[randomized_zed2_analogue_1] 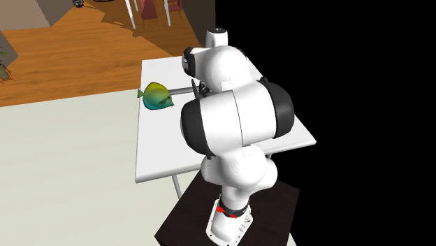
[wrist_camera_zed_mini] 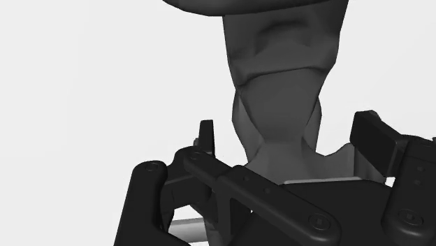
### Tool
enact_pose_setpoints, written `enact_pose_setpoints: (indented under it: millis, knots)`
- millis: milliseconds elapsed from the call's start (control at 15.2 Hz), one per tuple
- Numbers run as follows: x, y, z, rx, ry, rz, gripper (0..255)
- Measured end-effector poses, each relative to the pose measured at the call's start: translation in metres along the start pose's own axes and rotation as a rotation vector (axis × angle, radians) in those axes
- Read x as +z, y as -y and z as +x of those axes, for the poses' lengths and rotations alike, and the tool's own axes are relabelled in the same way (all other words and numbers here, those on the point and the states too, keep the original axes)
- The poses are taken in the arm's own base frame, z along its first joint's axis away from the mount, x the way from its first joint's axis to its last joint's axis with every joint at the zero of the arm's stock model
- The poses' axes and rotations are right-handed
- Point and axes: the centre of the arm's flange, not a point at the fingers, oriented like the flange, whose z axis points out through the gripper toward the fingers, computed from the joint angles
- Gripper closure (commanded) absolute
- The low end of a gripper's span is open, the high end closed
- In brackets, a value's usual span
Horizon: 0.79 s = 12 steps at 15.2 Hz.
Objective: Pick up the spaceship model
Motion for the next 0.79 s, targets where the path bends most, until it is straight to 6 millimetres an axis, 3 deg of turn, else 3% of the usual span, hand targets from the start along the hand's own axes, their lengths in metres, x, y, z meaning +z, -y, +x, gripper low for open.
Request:
enact_pose_setpoints:
  millis: [528, 594, 792]
  knots:
    - [0.039, 0.007, -0.002, -0.023, -0.007, 0.006, 0]
    - [0.042, 0.008, -0.002, -0.023, -0.007, 0.007, 255]
    - [0.044, 0.008, -0.002, -0.023, -0.009, 0.006, 255]
